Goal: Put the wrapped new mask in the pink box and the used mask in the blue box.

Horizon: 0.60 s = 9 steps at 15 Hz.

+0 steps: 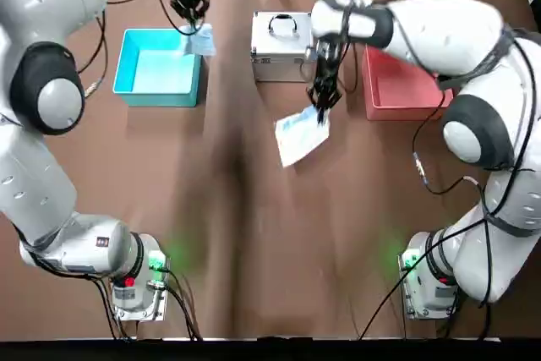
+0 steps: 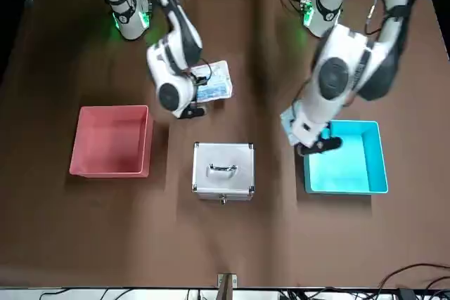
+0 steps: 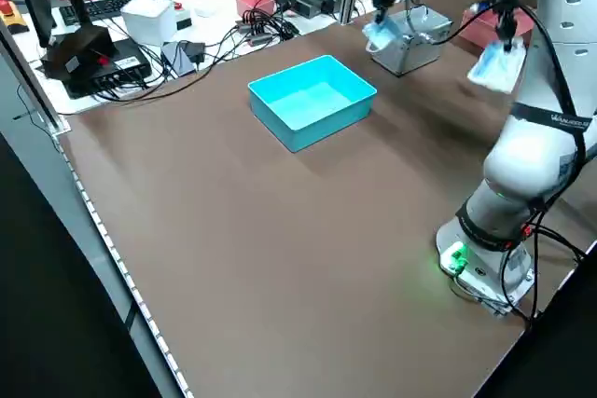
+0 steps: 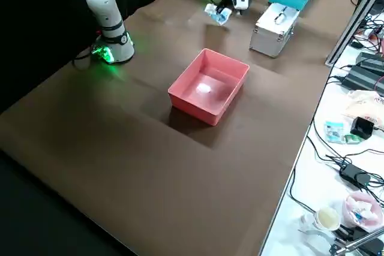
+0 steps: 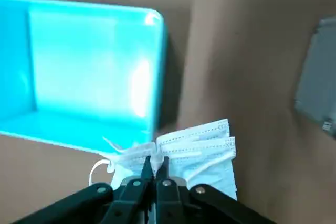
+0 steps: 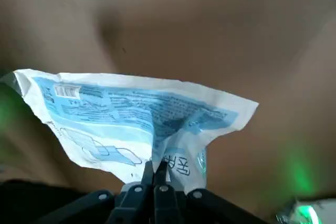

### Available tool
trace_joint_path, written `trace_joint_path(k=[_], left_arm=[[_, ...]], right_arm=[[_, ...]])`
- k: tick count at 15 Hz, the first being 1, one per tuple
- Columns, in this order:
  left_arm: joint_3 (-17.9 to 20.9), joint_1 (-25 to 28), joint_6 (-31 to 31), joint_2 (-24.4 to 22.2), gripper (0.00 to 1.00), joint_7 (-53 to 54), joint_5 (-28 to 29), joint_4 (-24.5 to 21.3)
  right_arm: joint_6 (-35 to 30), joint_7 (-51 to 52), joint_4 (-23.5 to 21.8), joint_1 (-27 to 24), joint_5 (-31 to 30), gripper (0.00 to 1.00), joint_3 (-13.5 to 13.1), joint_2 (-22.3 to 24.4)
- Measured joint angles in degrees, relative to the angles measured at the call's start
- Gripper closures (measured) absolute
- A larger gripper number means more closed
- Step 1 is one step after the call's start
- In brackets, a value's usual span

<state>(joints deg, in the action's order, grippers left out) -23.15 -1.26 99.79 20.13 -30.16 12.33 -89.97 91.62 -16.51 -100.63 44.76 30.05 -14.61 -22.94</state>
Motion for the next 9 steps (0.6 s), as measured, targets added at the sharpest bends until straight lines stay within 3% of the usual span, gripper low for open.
trace_joint_path(k=[2, 5, 9], left_arm=[[0.08, 4.40, 0.02, -0.10, 0.96, 6.84, 0.01, 0.00], [0.31, 9.64, 1.85, 0.19, 0.96, 13.87, 0.06, -0.02], [0.46, 13.53, 7.36, 2.97, 0.96, 17.49, 2.48, -0.19]], right_arm=[[-5.48, 0.24, 4.15, -1.51, -0.44, 0.99, -2.93, 0.49], [-7.91, 2.98, 7.72, -5.54, -3.23, 0.99, -6.46, 0.46], [-7.94, 15.29, 8.59, -18.63, -9.54, 0.99, -8.24, -0.06]])
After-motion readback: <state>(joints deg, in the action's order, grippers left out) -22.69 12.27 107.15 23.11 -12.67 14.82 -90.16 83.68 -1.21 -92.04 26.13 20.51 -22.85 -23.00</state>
